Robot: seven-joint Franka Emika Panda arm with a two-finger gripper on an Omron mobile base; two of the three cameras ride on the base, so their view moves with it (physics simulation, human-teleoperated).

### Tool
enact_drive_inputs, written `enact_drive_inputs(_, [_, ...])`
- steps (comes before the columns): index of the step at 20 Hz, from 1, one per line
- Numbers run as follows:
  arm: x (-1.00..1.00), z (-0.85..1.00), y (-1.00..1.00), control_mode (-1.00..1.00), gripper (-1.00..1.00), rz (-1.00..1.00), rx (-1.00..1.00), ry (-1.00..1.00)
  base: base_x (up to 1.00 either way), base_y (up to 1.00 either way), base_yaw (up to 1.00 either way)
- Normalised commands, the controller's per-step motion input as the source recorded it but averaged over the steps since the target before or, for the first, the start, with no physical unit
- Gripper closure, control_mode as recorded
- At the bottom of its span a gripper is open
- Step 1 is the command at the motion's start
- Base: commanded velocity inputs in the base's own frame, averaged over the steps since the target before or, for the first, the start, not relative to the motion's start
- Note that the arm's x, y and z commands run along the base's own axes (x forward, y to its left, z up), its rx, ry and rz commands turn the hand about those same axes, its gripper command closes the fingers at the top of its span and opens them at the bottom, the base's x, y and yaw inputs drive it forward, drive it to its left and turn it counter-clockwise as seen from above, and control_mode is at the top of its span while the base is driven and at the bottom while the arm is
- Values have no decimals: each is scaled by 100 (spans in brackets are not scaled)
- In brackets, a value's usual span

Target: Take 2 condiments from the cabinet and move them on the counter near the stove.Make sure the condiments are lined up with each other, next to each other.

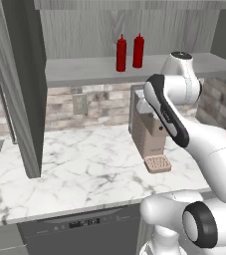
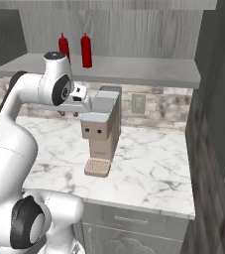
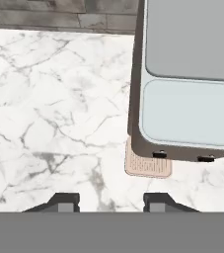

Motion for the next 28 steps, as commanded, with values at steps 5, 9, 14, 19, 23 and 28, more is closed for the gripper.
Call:
enact_drive_inputs(5, [1,2,6,-100,-100,-1,0,-8,0,0,0])
enact_drive_inputs(9, [0,38,26,-100,-100,-7,0,-22,0,0,0])
enact_drive_inputs(14, [5,71,41,-100,-100,-7,0,-29,0,0,0])
enact_drive_inputs(19, [15,84,45,-100,-100,-9,5,-26,0,0,0])
enact_drive_inputs(23, [28,69,36,-100,-100,-7,2,-9,0,0,0])
enact_drive_inputs(28, [29,32,7,-100,-100,0,0,-11,0,0,0])
